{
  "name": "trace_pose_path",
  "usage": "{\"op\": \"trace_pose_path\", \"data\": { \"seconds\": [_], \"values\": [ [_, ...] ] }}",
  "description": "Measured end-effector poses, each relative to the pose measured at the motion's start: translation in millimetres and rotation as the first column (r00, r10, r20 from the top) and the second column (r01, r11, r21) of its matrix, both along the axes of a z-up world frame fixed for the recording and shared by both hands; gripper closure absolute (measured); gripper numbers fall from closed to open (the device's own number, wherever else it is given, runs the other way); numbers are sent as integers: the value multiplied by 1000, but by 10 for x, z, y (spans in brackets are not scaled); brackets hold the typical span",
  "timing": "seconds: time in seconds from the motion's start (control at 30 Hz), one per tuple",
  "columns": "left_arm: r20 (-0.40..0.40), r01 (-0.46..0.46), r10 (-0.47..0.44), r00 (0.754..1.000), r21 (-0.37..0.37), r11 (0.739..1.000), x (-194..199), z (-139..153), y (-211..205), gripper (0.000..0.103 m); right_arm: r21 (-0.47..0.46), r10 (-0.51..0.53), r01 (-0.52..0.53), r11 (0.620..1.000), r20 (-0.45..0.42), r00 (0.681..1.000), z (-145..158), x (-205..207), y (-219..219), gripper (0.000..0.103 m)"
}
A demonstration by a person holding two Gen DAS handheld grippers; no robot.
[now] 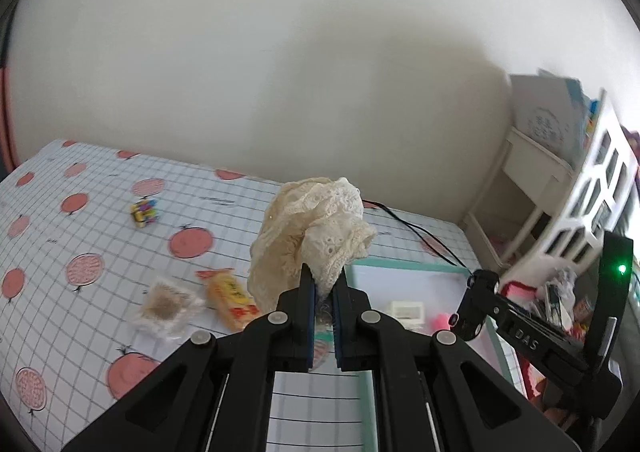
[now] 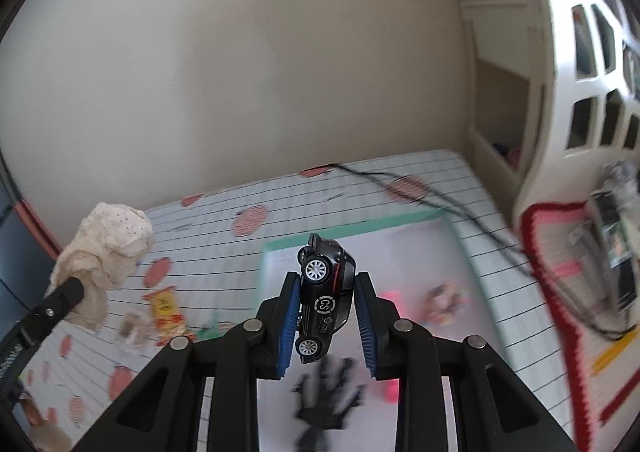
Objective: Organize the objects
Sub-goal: 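Carry the lace cloth and black toy car over the teal tray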
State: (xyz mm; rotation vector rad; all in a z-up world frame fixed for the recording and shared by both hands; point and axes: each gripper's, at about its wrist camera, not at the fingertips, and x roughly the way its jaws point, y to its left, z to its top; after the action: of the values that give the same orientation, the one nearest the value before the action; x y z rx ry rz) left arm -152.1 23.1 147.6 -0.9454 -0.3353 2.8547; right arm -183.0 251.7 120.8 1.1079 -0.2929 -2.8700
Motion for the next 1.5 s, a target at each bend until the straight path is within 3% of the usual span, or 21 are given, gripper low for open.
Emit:
{"op": "trace_pose_path", "data": {
  "seconds": [0.17,0.5,0.73,0.93,1.4,1.5],
  "values": [
    [-6,78,-78,997,-22,997,-38,-74,328,96,37,-59,58,998,26,998,-72,-10,229,74],
    [66,148,-145,987,-40,988,-94,-333,723,96,109,-166,155,982,101,981,-241,-18,616,74],
    [108,169,-164,981,-44,985,-137,-457,880,96,195,-168,129,972,196,966,-458,-82,664,74],
    [137,181,-172,976,-56,982,-170,-556,946,96,209,-164,113,971,244,956,-542,-127,657,74],
    [237,239,-207,949,-117,964,-187,-864,1112,96,206,-142,85,975,282,949,-711,-169,614,74],
    [265,251,-218,939,-100,963,-196,-934,1133,95,211,-140,82,974,280,950,-713,-176,603,74]
  ]
}}
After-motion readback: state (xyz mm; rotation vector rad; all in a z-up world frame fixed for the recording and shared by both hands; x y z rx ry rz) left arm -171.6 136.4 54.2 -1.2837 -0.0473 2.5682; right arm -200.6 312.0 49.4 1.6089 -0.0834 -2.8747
